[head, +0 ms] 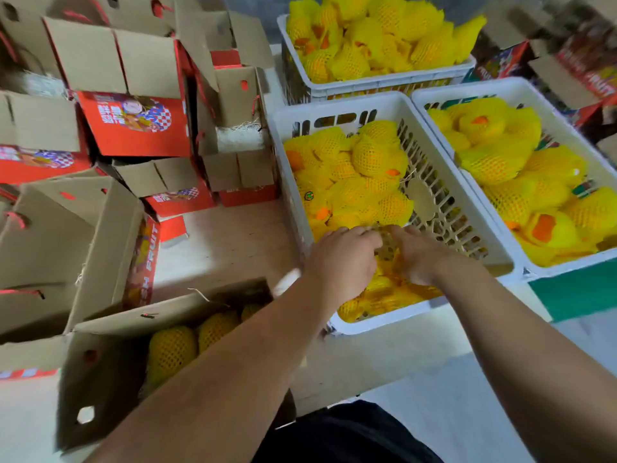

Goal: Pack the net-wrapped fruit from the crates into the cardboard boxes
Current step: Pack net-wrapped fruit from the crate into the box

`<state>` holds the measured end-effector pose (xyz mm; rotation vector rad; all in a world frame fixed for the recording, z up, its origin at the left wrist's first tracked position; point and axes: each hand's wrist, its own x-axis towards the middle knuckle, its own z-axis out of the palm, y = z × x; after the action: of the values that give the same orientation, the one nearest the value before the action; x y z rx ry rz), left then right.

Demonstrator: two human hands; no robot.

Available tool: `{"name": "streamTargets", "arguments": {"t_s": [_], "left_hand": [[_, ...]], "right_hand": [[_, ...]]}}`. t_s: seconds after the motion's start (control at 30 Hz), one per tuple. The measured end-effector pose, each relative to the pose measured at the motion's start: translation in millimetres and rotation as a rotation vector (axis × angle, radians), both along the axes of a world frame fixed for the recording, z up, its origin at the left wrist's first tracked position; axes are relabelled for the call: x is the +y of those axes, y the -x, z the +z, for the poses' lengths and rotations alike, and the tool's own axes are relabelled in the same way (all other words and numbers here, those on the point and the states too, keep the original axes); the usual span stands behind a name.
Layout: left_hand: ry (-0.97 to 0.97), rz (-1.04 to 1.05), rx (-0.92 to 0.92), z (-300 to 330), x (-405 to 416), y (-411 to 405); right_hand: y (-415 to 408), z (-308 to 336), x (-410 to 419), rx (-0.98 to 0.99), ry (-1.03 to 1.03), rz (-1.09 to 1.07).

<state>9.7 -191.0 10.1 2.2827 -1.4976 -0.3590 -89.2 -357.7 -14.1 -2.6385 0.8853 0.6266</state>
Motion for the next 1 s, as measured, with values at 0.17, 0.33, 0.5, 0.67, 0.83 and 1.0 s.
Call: {"name": "streamTargets", "arguments": {"t_s": [0.17, 0.33, 0.5, 0.67, 0.83, 1.0], "left_hand": [[-0.216, -0.018, -0.217, -28.9, -11.2, -4.8], [-0.050, 0.041, -0.090, -30.1, -11.8, -6.8], [-0.013, 0.002, 0.068, -22.5, -12.6, -2.8], [-0.013, 0.106, -0.038, -20.8, -12.5, -2.3], [-0.015, 0.122, -0.005, -19.8, -13.1, -3.2], [-0.093, 0.139, -0.053, -18.0, -12.5, -3.7]], "right_hand": [[7.0, -22.6, -20.2, 0.443, -0.151, 0.063], [21.5, -5.5, -20.7, 0.181, -0.225, -0.083], [17.2, 19.3, -5.4, -0.507, -0.860, -0.684], [-10.6, 15.2, 20.7, -0.428, -1.033, -0.838], [-23.8, 9.7, 3.2, -0.422, -1.088, -0.903], [-75.3, -21.6, -17.7, -0.575, -0.655, -0.732]]}}
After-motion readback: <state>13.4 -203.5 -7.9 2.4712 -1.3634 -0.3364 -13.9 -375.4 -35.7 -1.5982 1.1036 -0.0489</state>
